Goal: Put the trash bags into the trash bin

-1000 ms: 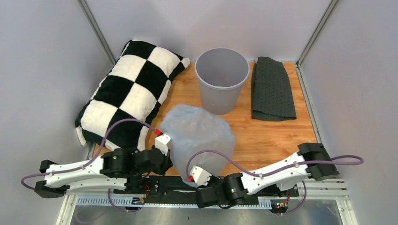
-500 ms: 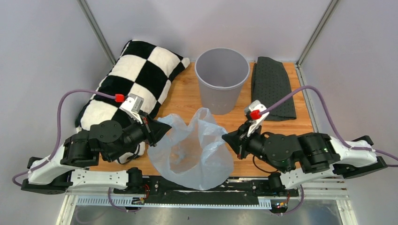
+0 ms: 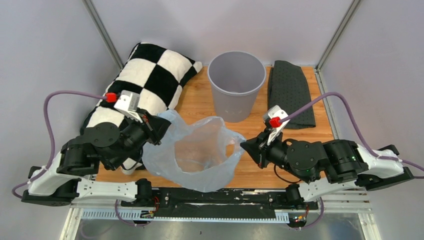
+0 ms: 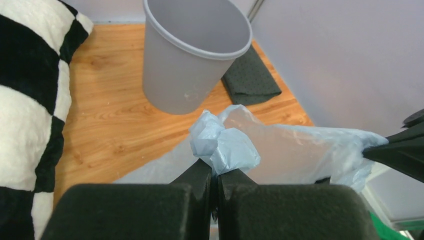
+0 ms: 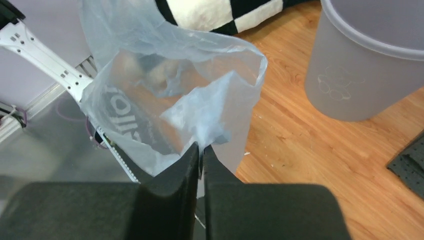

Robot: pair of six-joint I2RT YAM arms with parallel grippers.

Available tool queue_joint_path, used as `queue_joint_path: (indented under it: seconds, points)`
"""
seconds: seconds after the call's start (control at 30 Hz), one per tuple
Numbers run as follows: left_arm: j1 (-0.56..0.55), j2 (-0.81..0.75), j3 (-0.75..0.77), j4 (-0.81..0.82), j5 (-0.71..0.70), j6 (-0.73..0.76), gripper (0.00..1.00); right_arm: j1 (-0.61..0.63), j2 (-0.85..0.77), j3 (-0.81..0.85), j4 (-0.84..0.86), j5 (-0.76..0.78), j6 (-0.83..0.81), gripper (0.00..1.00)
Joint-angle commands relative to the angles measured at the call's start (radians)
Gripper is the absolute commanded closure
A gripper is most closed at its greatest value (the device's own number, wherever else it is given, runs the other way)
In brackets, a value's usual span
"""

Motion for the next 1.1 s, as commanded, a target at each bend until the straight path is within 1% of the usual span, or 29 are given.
queue_joint_path:
  seconds: [0.0,0.03,0.07,0.1,0.13,0.27,0.37,0.43,0.53,0.63,0.7,0.73,0.77,0.8,0.83,0.87,0.9,0.93,1.07]
  points:
    - [-0.004,0.047,-0.041,-0.011,0.013,-0.025,1.0,-0.009,0.015,-0.068,-0.021,-0.085,0.058,0.77]
    - [-0.004,0.052,-0.041,-0.011,0.022,-0.026,1.0,-0.009,0.006,-0.1,-0.023,-0.1,0.091,0.61]
    - [-0.004,0.057,-0.036,-0.011,0.027,-0.028,1.0,-0.009,-0.007,-0.131,-0.023,-0.114,0.123,0.51]
    - [-0.004,0.063,-0.031,-0.011,0.03,-0.027,1.0,-0.009,-0.022,-0.179,-0.022,-0.127,0.156,0.44]
    - [-0.004,0.067,-0.026,-0.011,0.03,-0.027,1.0,-0.008,-0.038,-0.215,-0.023,-0.137,0.188,0.4]
    - [-0.004,0.083,-0.018,-0.011,0.029,-0.035,1.0,-0.007,-0.128,-0.376,-0.029,-0.123,0.324,0.31]
    - [-0.004,0.091,-0.026,-0.012,0.03,-0.044,1.0,-0.008,-0.197,-0.466,-0.001,-0.082,0.362,0.24]
    - [-0.004,0.096,-0.031,-0.011,0.03,-0.051,1.0,-0.007,-0.24,-0.509,0.083,-0.081,0.339,0.2]
    - [-0.004,0.1,-0.034,-0.011,0.027,-0.06,1.0,-0.007,-0.264,-0.555,0.235,-0.116,0.29,0.18]
    - [-0.004,0.102,-0.034,-0.01,0.025,-0.068,1.0,-0.008,-0.249,-0.577,0.297,-0.143,0.313,0.19]
    - [-0.004,0.103,-0.033,-0.011,0.028,-0.069,1.0,-0.007,-0.231,-0.59,0.332,-0.176,0.329,0.24]
    - [-0.004,0.105,-0.033,-0.011,0.031,-0.068,1.0,-0.007,-0.221,-0.589,0.333,-0.181,0.347,0.29]
    - [-0.004,0.105,-0.031,-0.011,0.035,-0.066,1.0,-0.007,-0.214,-0.588,0.332,-0.18,0.363,0.37]
    - [-0.004,0.107,-0.032,-0.013,0.042,-0.062,1.0,-0.008,-0.211,-0.583,0.324,-0.172,0.381,0.49]
    - [-0.004,0.107,-0.032,-0.016,0.049,-0.061,1.0,-0.008,-0.209,-0.571,0.301,-0.146,0.401,0.66]
    - [-0.004,0.107,-0.033,-0.026,0.051,-0.067,1.0,-0.008,-0.207,-0.545,0.243,-0.106,0.434,0.84]
    - [-0.005,0.107,-0.032,-0.045,0.05,-0.075,1.0,-0.007,-0.201,-0.504,0.153,-0.045,0.48,0.96]
    - [-0.005,0.105,-0.035,-0.067,0.046,-0.085,1.0,-0.007,-0.193,-0.435,0.05,0.018,0.532,0.99]
    - [-0.004,0.107,-0.069,-0.136,0.036,-0.125,1.0,-0.008,-0.165,-0.174,-0.35,0.258,0.625,1.0]
